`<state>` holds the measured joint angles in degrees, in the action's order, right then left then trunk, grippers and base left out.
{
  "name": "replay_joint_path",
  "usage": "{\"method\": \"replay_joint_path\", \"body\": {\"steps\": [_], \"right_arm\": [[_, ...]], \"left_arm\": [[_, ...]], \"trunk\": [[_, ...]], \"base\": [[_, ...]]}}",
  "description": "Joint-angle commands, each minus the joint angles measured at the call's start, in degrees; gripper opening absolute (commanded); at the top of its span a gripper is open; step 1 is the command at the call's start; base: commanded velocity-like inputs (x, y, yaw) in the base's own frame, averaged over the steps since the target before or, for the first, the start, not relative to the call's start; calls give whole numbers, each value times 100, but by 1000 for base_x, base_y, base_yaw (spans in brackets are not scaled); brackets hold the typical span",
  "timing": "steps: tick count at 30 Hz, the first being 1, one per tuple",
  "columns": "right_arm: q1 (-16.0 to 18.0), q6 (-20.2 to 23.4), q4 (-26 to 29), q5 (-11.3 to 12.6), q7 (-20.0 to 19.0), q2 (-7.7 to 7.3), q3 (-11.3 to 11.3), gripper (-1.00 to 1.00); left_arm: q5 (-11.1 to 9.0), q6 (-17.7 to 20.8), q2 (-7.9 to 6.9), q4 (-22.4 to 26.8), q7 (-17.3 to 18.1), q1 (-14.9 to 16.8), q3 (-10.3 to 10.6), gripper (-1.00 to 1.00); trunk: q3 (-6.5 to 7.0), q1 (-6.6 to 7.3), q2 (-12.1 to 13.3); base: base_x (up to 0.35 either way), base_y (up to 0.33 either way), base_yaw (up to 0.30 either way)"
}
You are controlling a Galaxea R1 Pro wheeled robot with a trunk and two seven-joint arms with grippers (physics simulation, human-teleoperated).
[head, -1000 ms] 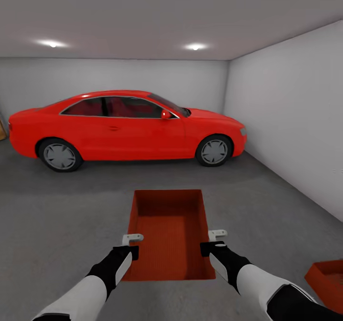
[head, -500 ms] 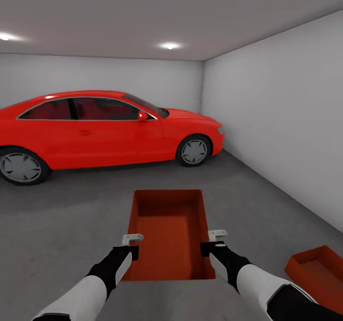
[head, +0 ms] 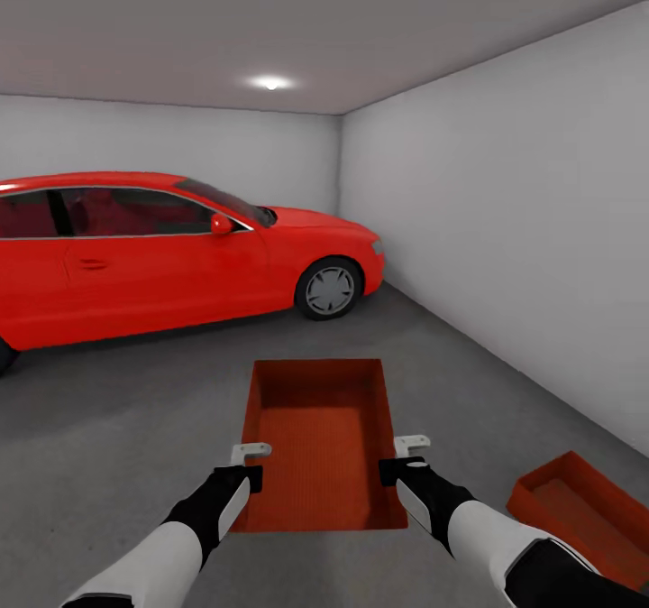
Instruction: Move the two storage containers from the living room to the garage. In the garage, place one container on the floor and stack the other container on top of it (either order is fine).
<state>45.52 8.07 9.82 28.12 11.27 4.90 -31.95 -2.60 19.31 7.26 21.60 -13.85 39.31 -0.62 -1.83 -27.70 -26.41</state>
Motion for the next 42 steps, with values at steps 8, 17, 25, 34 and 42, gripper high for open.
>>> {"method": "replay_joint_path", "body": {"steps": [8,17,25,34,42], "right_arm": [[10,-165,29,-25,33,-71,-57,-100],[9,-165,28,-26,33,-73,-57,-100],[11,-165,29,-25,33,-68,-57,-100],[9,-165,28,-25,33,-68,-57,-100],[9,-165,28,-26,33,-70,-57,-100]], "left_arm": [[-118,29,-181,-6,-39,-3,44,-100],[-118,29,-181,-6,-39,-3,44,-100],[-118,29,-181,-6,-39,-3,44,-100],[-118,29,-181,-6,-39,-3,44,-100],[-118,29,-181,-6,-39,-3,44,-100]], "trunk": [[-13,-6,-12],[-13,-6,-12],[-13,-6,-12],[-13,-6,-12],[-13,-6,-12]], "base": [[321,0,-286],[321,0,-286],[321,0,-286],[321,0,-286],[321,0,-286]]}}
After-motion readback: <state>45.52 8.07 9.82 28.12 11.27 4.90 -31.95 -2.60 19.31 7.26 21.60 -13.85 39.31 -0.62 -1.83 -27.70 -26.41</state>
